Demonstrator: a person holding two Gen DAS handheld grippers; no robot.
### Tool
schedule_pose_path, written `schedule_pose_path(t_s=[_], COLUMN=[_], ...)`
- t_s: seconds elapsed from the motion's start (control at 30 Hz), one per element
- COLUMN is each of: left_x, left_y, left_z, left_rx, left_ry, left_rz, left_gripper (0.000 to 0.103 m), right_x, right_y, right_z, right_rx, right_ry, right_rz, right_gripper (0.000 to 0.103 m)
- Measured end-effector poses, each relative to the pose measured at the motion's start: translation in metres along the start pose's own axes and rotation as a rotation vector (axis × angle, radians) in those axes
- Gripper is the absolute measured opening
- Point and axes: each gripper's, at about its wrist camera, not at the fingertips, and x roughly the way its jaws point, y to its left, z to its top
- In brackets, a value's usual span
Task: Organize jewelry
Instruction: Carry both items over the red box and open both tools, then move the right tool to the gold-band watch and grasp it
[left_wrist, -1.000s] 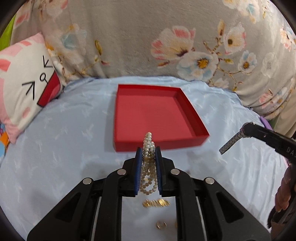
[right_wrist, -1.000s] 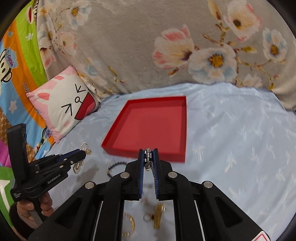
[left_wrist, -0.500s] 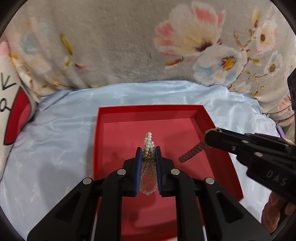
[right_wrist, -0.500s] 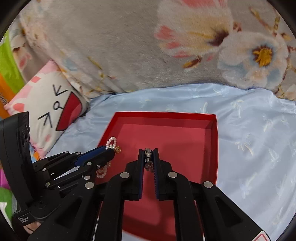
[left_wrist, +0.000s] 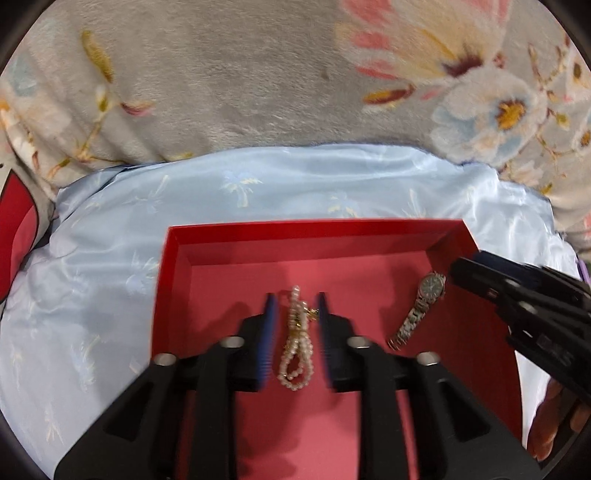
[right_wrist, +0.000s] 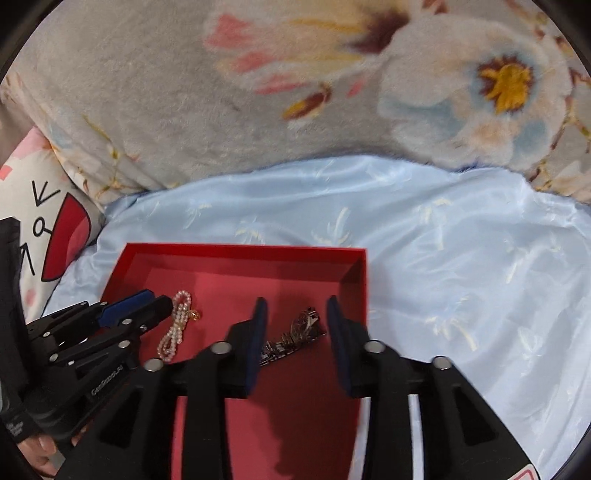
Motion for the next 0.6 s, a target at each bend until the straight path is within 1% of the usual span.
schedule_pose_path(t_s=[0.03, 0.07, 0.13, 0.2, 0.27, 0.3, 0.4, 0.47, 0.53, 0.6], left_x=[-0.005, -0.011, -0.029, -0.048, -0.069, -0.081, -0.114, -0.135, -0.152, -0.164], left_y=[0.002, 0.003, 0.004, 0.006, 0.009, 0.01, 0.009, 0.009, 0.011, 0.013], left_z=[0.0, -0.001, -0.004, -0.011, -0.024, -0.034, -0.07, -0.098, -0.126, -0.153], left_rx=[-0.014, -0.023, -0.023, -0.027, -0.034, -0.031, 0.0, 0.002, -0.002, -0.01], left_ry=[-0.017, -0.038, -0.08, -0.104, -0.117, -0.126, -0.134, -0.129, -0.123, -0.106], left_rz=[0.005, 0.012, 0.031, 0.038, 0.041, 0.047, 0.101, 0.124, 0.131, 0.145], left_gripper=[0.057, 0.066, 0.068, 0.069, 0.074, 0.074, 0.076, 0.083, 0.086, 0.086], right_x=[-0.006, -0.013, -0.031, -0.054, -0.076, -0.089, -0.124, -0.143, -0.162, -0.175], right_y=[0.0, -0.001, 0.001, 0.004, 0.006, 0.007, 0.01, 0.012, 0.012, 0.011], right_z=[-0.001, -0.004, -0.013, -0.03, -0.047, -0.06, -0.098, -0.124, -0.153, -0.178], right_rx=[0.003, 0.007, 0.001, -0.012, -0.021, -0.019, -0.032, -0.03, -0.023, -0.02], right_ry=[-0.014, -0.022, -0.04, -0.064, -0.081, -0.087, -0.094, -0.091, -0.088, -0.078], right_rz=[0.003, 0.006, 0.019, 0.014, 0.032, 0.039, 0.038, 0.036, 0.028, 0.018], right_gripper=[0.041, 0.041, 0.043, 0.045, 0.048, 0.049, 0.05, 0.051, 0.051, 0.051])
